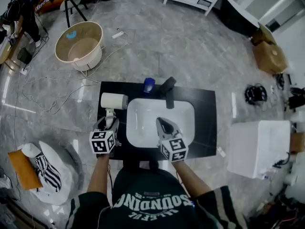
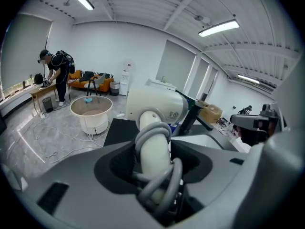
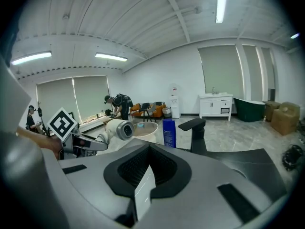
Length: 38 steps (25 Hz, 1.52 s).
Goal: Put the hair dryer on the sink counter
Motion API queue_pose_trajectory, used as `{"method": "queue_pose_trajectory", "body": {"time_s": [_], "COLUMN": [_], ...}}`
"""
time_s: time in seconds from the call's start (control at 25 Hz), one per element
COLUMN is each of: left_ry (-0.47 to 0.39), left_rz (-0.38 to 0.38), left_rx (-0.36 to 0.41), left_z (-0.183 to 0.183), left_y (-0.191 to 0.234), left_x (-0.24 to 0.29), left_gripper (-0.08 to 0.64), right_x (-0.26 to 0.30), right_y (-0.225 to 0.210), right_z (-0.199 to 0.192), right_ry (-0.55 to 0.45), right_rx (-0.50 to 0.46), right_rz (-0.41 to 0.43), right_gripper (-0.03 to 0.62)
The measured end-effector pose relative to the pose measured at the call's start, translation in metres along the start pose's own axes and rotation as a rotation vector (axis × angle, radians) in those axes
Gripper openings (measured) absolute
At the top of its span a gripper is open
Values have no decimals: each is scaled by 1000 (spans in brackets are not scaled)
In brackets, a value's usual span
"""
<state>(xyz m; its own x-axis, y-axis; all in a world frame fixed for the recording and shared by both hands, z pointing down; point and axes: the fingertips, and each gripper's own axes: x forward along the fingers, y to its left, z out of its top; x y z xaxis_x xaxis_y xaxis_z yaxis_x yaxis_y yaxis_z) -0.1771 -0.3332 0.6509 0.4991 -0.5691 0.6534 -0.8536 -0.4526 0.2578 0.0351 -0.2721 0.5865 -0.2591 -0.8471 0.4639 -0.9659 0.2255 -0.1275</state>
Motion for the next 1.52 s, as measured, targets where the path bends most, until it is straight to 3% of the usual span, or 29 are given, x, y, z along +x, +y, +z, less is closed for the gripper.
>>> {"method": "queue_pose_trajectory", "body": {"time_s": [0.6,0.96,1.52], "left_ry": [123,165,173], "left_rz": [27,11,52], "left_rx": [-28,-33,-35], "left_z": [-39,-33,-11], "left_y": [18,27,50], "left_x": [54,95,141], "left_gripper": [221,221,221], "right_x": [19,29,20], "right_y": [3,-4,-14], "right_z": [-15,-24,-47], "right_ry": [75,115,138], "right_rx": [61,97,161], "right_rz": [-30,-66,-141], "right_gripper": [0,0,0]}}
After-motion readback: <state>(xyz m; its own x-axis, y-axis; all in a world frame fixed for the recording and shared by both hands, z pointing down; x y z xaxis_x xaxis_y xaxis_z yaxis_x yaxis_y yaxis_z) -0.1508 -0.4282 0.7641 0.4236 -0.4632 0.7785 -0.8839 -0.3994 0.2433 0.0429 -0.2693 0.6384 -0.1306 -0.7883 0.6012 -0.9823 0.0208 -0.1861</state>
